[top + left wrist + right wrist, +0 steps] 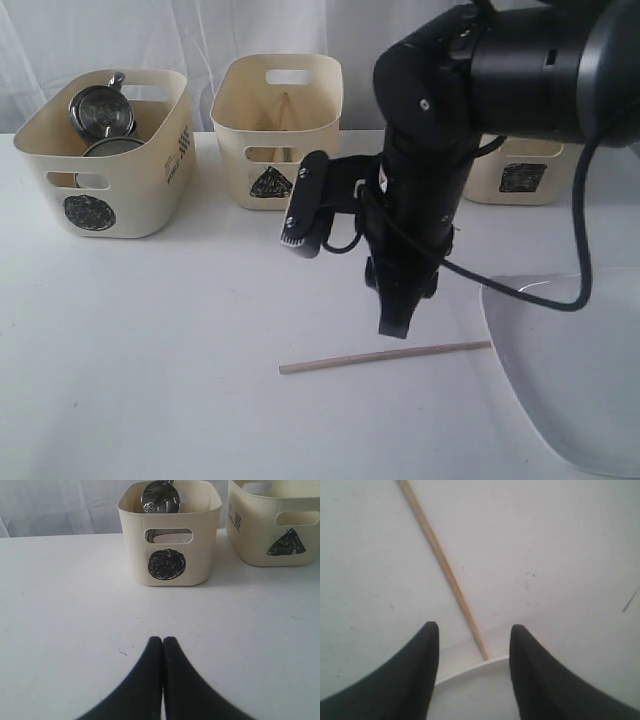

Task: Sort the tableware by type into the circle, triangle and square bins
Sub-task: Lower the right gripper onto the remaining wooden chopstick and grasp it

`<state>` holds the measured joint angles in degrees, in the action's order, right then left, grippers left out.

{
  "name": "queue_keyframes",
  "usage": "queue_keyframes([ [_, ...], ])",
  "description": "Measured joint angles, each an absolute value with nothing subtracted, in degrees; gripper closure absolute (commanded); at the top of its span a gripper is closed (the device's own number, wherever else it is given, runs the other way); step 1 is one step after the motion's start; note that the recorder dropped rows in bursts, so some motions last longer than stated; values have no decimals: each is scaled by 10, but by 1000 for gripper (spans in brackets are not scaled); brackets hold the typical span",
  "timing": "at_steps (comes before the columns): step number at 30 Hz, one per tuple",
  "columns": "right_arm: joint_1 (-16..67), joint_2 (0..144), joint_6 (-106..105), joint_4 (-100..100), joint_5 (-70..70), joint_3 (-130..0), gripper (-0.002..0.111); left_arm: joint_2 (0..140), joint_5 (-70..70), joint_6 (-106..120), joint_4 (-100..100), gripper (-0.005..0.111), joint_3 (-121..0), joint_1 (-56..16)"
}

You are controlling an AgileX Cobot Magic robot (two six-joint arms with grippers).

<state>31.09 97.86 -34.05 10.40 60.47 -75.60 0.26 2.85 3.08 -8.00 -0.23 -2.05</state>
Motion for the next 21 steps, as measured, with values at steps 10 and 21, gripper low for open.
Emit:
queue_keyframes([
  [10,353,1027,-385,77,617,-756,64,3,28,31,-80,107,-2,-21],
  [21,354,1086,-480,61,579,-754,64,3,28,31,-80,107,-2,-21],
])
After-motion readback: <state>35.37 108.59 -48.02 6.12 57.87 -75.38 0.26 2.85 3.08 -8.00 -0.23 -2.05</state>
